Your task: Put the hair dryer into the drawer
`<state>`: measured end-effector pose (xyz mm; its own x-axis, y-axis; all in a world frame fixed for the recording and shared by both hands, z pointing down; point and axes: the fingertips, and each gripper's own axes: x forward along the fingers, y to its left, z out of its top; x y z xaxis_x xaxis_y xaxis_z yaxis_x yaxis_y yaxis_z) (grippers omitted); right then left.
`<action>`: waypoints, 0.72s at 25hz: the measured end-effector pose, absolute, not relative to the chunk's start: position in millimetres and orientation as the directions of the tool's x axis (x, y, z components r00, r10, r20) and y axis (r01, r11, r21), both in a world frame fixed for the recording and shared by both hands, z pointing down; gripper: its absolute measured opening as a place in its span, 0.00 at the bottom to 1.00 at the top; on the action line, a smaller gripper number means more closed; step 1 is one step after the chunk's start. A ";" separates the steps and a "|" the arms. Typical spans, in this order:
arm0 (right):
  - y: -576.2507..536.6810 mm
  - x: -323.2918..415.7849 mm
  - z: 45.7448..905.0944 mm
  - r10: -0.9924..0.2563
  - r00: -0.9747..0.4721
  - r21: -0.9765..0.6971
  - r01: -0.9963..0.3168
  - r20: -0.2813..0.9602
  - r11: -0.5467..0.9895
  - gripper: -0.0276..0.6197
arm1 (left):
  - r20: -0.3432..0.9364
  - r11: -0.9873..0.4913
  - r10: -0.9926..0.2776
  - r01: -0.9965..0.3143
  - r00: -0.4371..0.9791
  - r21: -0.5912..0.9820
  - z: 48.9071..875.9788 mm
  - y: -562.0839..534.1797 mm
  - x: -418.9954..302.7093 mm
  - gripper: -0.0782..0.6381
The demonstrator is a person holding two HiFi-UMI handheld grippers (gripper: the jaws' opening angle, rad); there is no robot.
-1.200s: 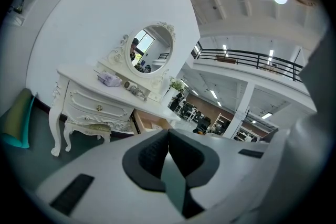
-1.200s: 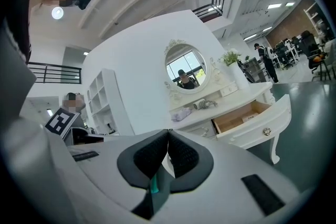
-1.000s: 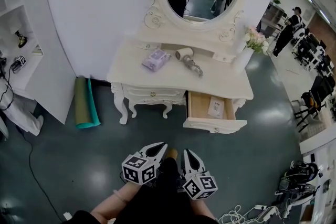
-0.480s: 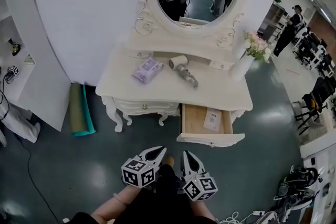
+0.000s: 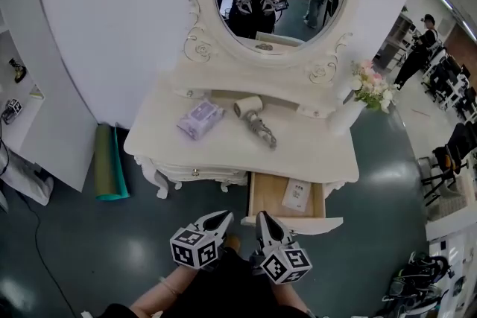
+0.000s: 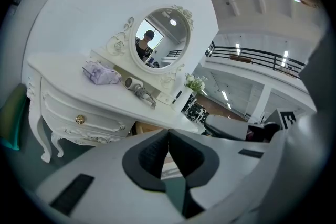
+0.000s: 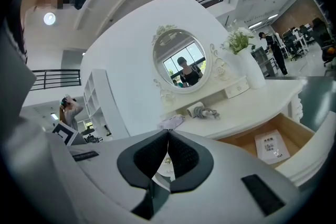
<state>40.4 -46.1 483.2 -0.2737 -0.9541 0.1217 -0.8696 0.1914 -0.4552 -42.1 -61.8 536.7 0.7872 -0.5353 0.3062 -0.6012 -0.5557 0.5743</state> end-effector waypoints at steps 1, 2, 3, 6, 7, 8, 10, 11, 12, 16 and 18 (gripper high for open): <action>-52.3 45.4 481.3 -0.953 -0.277 -0.464 -0.864 0.118 0.194 0.06 | 0.308 -0.554 -0.536 -0.603 0.786 0.575 538.0 -66.1 -37.0 0.13; -58.3 49.9 479.5 -0.953 -0.280 -0.473 -0.859 0.113 0.197 0.06 | 0.311 -0.552 -0.535 -0.604 0.785 0.575 539.5 -70.4 -31.9 0.13; -64.2 53.9 478.1 -0.953 -0.283 -0.479 -0.855 0.109 0.199 0.06 | 0.314 -0.551 -0.535 -0.606 0.785 0.574 541.1 -74.9 -27.3 0.13; -77.9 63.6 475.9 -0.952 -0.288 -0.491 -0.847 0.105 0.202 0.06 | 0.322 -0.551 -0.535 -0.611 0.781 0.568 542.1 -88.4 -16.7 0.13; -80.9 67.0 475.1 -0.952 -0.289 -0.499 -0.843 0.103 0.202 0.06 | 0.323 -0.556 -0.535 -0.613 0.781 0.561 541.1 -92.4 -13.5 0.13; -83.9 70.8 474.4 -0.952 -0.288 -0.510 -0.837 0.100 0.200 0.06 | 0.323 -0.566 -0.533 -0.613 0.782 0.552 539.7 -96.7 -9.9 0.13; -91.6 79.3 473.7 -0.954 -0.285 -0.533 -0.824 0.093 0.194 0.06 | 0.322 -0.592 -0.529 -0.613 0.785 0.523 536.7 -107.0 -2.0 0.13; -96.0 83.1 473.5 -0.955 -0.284 -0.541 -0.819 0.090 0.192 0.06 | 0.322 -0.607 -0.526 -0.613 0.787 0.506 534.9 -113.1 1.8 0.13; -100.3 86.2 473.3 -0.955 -0.283 -0.548 -0.815 0.088 0.191 0.06 | 0.321 -0.623 -0.522 -0.611 0.790 0.489 532.7 -119.3 5.3 0.13; -112.0 93.4 477.1 -0.950 -0.296 -0.578 -0.794 0.096 0.189 0.07 | 0.287 -0.660 -0.489 -0.564 0.824 0.497 520.2 -142.0 18.3 0.13; -116.0 93.0 480.7 -0.943 -0.316 -0.598 -0.778 0.106 0.193 0.07 | 0.280 -0.661 -0.484 -0.556 0.829 0.503 515.6 -152.6 21.9 0.13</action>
<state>93.0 -116.0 480.7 -0.3157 -0.9429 0.1059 -0.7779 0.1933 -0.5979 21.9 -152.6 515.6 0.8289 -0.4842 0.2801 -0.5563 -0.6614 0.5030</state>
